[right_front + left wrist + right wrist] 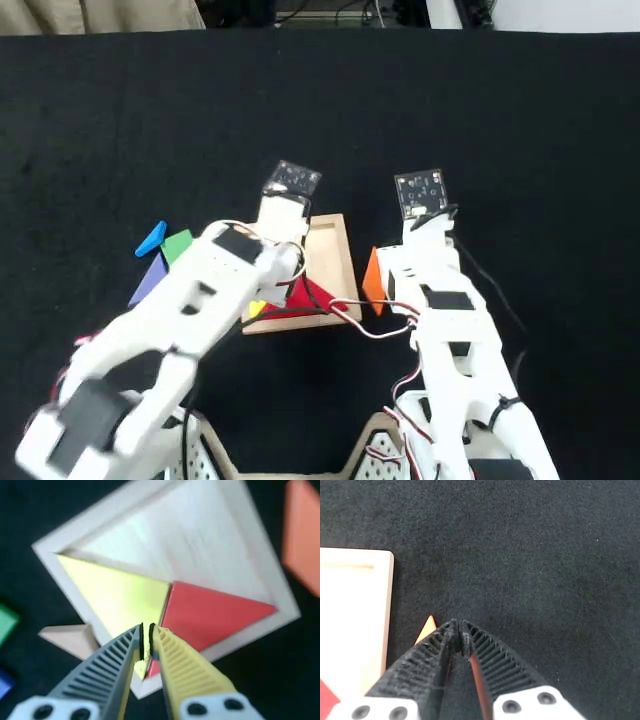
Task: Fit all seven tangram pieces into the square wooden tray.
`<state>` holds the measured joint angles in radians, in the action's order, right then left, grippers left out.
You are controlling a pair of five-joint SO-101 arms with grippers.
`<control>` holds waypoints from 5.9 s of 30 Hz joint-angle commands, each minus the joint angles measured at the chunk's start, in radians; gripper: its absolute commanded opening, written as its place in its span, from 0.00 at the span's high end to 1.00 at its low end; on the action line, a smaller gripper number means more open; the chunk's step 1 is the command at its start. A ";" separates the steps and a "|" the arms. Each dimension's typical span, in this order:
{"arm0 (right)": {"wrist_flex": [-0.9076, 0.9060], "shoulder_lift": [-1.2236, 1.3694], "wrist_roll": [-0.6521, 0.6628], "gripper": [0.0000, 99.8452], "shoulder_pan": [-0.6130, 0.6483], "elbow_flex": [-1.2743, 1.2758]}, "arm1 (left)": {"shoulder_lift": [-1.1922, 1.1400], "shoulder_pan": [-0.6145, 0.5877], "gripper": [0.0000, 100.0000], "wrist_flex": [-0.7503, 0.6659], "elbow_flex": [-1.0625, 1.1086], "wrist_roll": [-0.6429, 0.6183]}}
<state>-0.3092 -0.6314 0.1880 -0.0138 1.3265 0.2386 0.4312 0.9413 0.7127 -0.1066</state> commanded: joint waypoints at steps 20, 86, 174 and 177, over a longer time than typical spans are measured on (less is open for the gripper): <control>0.015 -0.024 0.000 0.98 -0.011 -0.025 | 0.999 -0.638 0.94 -0.104 0.576 0.000; -0.763 -0.012 -0.014 0.84 0.048 -0.469 | 1.028 -0.631 0.94 -0.399 0.826 0.092; -0.876 0.627 -0.031 0.88 0.146 -1.017 | 1.034 -0.581 0.94 -0.440 0.849 0.129; -0.868 0.593 -0.035 0.87 0.147 -0.983 | 1.034 -0.581 0.94 -0.440 0.849 0.129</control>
<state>-1.1730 0.0330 0.1711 0.1366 0.3491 1.2605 -0.1550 0.5255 1.5766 0.0176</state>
